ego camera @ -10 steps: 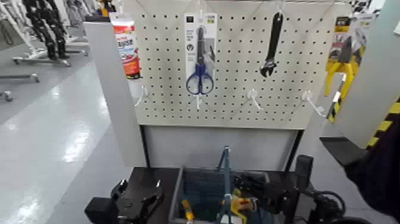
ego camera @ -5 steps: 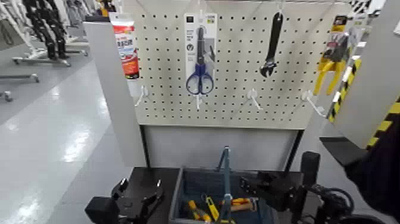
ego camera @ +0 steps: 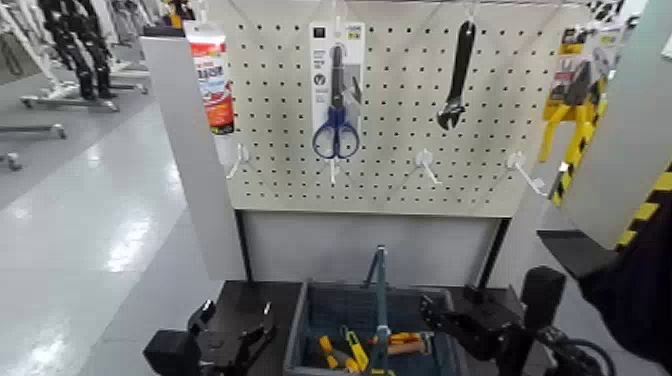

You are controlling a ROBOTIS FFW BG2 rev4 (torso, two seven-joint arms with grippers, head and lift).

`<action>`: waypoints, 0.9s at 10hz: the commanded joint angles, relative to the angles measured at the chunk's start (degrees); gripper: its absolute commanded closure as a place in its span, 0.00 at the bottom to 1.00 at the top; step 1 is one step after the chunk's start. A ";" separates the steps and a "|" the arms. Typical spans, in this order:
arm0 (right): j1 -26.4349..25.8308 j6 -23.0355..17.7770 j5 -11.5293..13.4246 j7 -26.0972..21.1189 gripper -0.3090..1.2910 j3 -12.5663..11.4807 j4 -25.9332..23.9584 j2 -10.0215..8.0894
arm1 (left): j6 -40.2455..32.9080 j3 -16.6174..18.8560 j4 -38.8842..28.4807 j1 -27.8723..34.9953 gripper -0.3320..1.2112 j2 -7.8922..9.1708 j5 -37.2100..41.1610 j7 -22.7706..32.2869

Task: Put the yellow roller into the crate.

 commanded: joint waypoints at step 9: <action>16.36 -29.19 8.27 -22.68 0.28 3.37 -2.94 5.16 | -0.01 0.44 -0.35 0.46 0.30 -0.02 0.00 0.00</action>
